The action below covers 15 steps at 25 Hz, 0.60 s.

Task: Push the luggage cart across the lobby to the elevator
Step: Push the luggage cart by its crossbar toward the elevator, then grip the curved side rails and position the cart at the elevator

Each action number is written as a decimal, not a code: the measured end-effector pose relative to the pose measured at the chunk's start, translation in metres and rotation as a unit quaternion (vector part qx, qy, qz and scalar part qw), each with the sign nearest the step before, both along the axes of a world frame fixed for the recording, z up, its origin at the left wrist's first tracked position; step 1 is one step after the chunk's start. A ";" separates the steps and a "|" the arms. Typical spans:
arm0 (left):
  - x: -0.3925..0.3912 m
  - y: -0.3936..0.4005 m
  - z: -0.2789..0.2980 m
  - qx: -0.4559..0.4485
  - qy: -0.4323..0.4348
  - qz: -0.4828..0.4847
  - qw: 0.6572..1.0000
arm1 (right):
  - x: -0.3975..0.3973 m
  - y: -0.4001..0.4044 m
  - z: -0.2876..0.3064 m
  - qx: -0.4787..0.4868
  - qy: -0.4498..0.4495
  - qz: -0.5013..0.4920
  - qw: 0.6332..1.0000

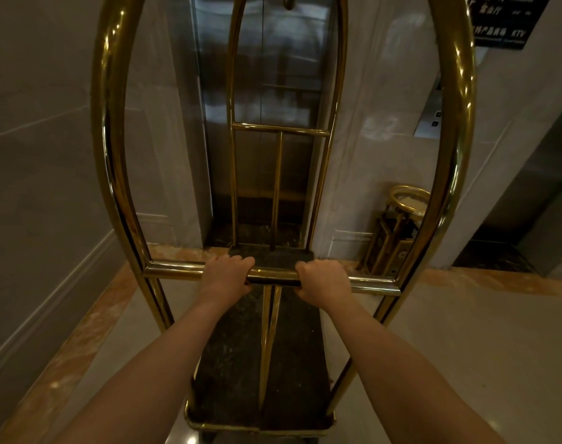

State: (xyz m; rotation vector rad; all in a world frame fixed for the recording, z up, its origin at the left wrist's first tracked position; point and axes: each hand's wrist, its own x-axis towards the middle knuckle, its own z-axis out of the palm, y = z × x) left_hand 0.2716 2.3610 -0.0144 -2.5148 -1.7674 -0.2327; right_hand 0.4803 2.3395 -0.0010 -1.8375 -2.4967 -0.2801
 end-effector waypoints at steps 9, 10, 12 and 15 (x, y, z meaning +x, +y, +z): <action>0.002 -0.003 0.003 0.011 0.001 -0.002 1.000 | 0.002 0.002 -0.002 0.002 0.002 0.003 1.000; 0.001 -0.004 0.003 0.010 0.000 -0.001 1.000 | 0.002 0.003 -0.003 0.001 0.002 0.002 1.000; 0.000 -0.005 0.002 0.008 -0.005 -0.002 1.000 | 0.003 0.003 -0.004 -0.003 0.000 0.000 1.000; 0.001 -0.006 0.000 0.022 -0.008 -0.007 1.000 | 0.005 0.003 -0.006 0.002 -0.006 0.003 1.000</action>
